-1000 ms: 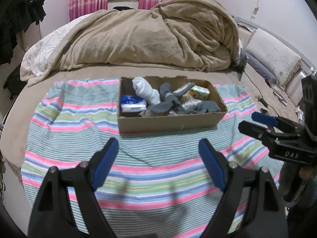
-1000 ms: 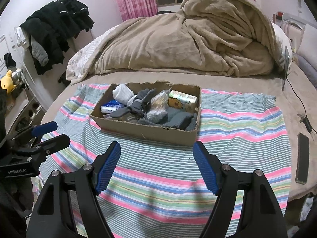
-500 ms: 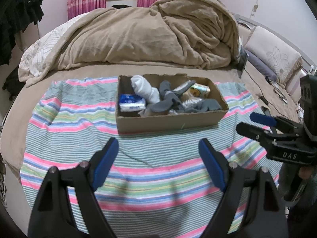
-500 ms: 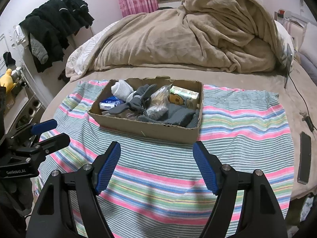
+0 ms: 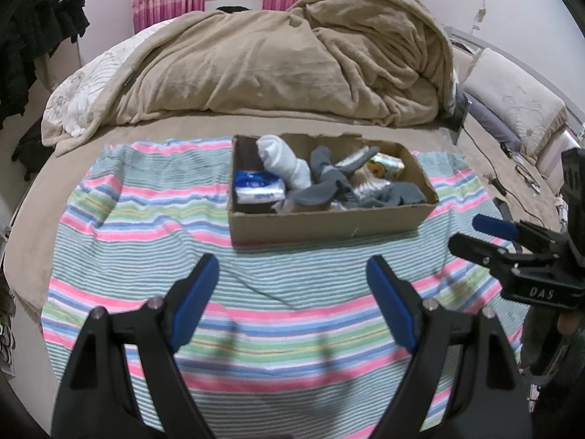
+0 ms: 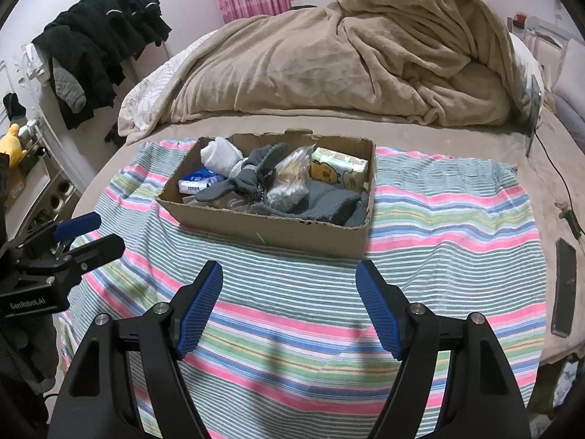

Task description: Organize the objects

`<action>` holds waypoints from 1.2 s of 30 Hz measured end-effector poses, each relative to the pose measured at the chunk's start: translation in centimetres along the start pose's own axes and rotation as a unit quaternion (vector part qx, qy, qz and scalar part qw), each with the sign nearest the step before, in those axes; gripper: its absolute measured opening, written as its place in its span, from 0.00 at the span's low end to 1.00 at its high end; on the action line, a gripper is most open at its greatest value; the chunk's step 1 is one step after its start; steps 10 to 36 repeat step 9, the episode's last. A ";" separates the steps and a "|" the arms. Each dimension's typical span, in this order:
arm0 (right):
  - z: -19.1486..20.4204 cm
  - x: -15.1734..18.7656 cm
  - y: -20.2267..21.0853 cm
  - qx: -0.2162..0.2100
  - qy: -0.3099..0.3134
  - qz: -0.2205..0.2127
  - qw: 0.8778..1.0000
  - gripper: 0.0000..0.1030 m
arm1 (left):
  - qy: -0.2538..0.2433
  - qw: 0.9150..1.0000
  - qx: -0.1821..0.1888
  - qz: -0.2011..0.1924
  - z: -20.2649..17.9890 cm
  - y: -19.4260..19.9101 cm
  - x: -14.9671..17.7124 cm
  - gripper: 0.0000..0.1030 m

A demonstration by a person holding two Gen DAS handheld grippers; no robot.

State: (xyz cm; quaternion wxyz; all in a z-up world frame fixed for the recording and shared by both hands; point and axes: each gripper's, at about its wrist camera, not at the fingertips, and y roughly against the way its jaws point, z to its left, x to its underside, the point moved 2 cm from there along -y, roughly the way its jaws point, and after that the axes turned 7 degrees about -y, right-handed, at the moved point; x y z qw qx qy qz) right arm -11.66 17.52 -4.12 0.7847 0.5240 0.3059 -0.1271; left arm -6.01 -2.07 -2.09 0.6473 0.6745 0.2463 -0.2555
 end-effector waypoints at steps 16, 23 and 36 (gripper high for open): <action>-0.4 0.1 -1.3 0.002 -0.002 0.012 1.000 0.76 | 0.001 1.000 0.000 0.000 0.6 -0.7 0.2 0.82; -0.4 0.1 -1.3 0.002 -0.002 0.012 1.000 0.76 | 0.001 1.000 0.000 0.000 0.6 -0.7 0.2 0.82; -0.4 0.1 -1.3 0.002 -0.002 0.012 1.000 0.76 | 0.001 1.000 0.000 0.000 0.6 -0.7 0.2 0.82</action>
